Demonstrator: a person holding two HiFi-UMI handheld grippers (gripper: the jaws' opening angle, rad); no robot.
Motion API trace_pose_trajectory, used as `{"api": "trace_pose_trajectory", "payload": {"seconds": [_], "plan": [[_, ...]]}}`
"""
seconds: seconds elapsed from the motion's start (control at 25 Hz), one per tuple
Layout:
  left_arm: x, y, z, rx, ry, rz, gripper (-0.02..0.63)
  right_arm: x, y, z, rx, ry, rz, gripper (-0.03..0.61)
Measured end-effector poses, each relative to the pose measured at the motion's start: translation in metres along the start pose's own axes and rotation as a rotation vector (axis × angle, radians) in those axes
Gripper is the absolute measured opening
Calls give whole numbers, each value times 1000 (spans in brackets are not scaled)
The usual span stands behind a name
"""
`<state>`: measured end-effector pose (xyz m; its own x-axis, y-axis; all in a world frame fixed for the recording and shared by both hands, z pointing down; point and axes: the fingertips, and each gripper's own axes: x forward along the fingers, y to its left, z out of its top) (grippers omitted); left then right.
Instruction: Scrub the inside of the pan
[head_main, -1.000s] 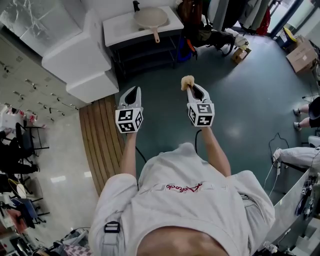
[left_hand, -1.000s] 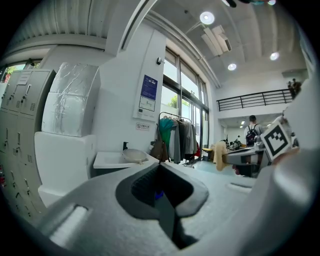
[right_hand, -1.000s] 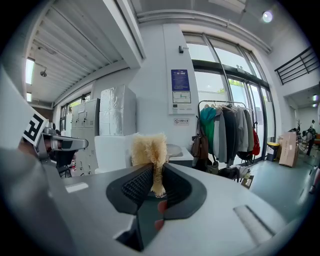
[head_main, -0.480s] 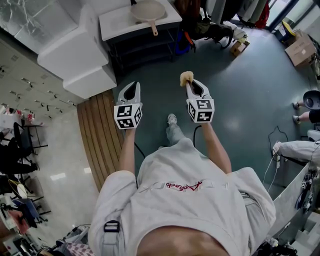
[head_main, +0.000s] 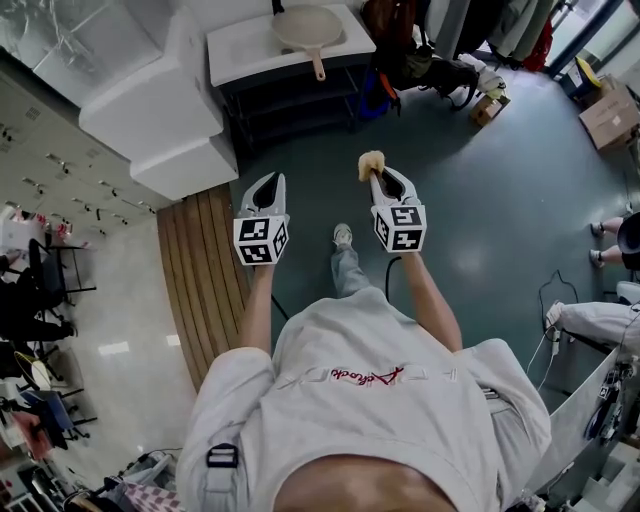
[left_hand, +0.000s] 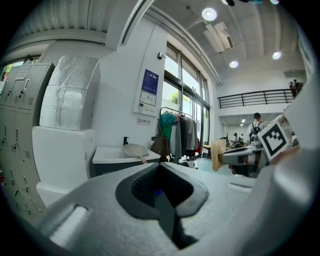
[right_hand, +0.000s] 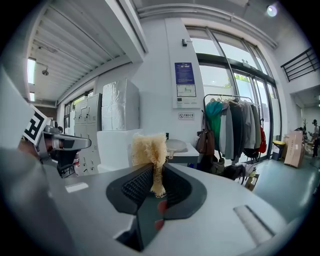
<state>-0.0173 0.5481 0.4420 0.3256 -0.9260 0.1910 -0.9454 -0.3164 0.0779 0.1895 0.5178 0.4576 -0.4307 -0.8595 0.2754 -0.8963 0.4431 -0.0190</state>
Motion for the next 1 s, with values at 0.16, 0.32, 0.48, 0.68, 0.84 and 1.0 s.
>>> {"api": "trace_pose_trajectory", "payload": {"seconds": [0.16, 0.32, 0.48, 0.68, 0.84, 1.0], "plan": [[29, 16, 3, -2, 12, 8, 0, 35, -7, 6, -6, 10, 21, 66], [64, 29, 7, -5, 22, 8, 0, 70, -22, 11, 0, 17, 25, 66], [103, 39, 13, -11, 38, 9, 0, 104, -41, 21, 4, 26, 29, 66], [156, 47, 31, -15, 42, 11, 0, 147, -69, 37, 8, 39, 39, 66], [197, 61, 42, -19, 47, 21, 0, 186, -88, 51, 6, 48, 52, 66], [238, 73, 50, -29, 54, 31, 0, 223, -107, 61, 0, 57, 66, 66]]}}
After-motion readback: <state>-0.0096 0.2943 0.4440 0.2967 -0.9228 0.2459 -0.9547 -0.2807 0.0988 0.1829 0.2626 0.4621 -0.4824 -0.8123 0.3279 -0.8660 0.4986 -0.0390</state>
